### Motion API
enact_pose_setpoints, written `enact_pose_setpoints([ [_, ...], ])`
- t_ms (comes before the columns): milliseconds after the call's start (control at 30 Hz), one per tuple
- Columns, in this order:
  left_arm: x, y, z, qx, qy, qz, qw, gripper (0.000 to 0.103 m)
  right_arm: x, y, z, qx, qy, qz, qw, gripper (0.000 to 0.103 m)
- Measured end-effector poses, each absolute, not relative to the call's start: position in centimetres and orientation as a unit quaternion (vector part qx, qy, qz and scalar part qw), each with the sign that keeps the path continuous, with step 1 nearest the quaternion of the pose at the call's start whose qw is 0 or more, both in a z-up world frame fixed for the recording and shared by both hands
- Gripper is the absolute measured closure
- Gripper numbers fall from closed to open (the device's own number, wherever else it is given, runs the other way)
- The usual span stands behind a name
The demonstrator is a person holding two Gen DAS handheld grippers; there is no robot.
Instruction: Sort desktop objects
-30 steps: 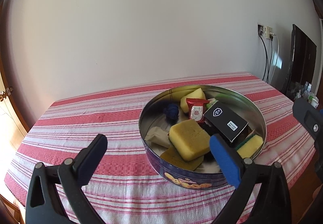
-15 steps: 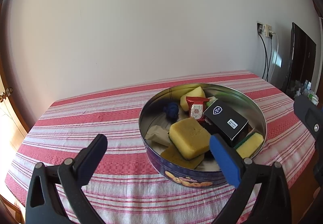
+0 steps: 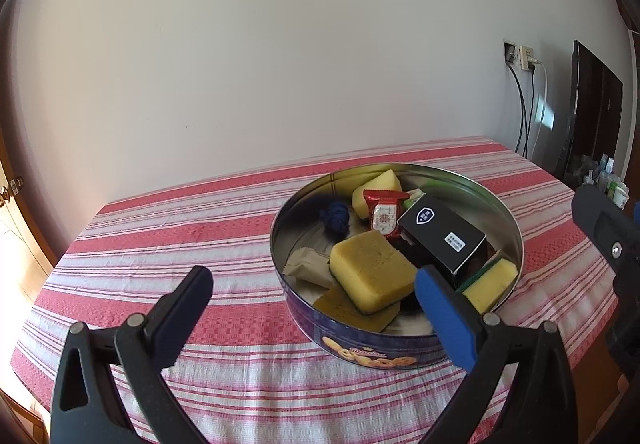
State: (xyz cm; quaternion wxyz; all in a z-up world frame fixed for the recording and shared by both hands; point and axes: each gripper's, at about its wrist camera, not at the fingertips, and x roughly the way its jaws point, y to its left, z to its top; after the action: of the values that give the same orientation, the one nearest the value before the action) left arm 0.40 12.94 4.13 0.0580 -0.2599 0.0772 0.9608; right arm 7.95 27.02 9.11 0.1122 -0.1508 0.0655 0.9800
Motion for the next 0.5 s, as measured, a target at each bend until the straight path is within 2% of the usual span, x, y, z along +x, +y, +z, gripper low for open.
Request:
enact_pose_setpoints([
  [500, 0.49, 13.41, 3.95, -0.257, 0.083, 0.962, 0.048, 0.001, 8.14, 27.19, 9.10, -0.147, 0.070, 0.980, 0.118, 0.005],
])
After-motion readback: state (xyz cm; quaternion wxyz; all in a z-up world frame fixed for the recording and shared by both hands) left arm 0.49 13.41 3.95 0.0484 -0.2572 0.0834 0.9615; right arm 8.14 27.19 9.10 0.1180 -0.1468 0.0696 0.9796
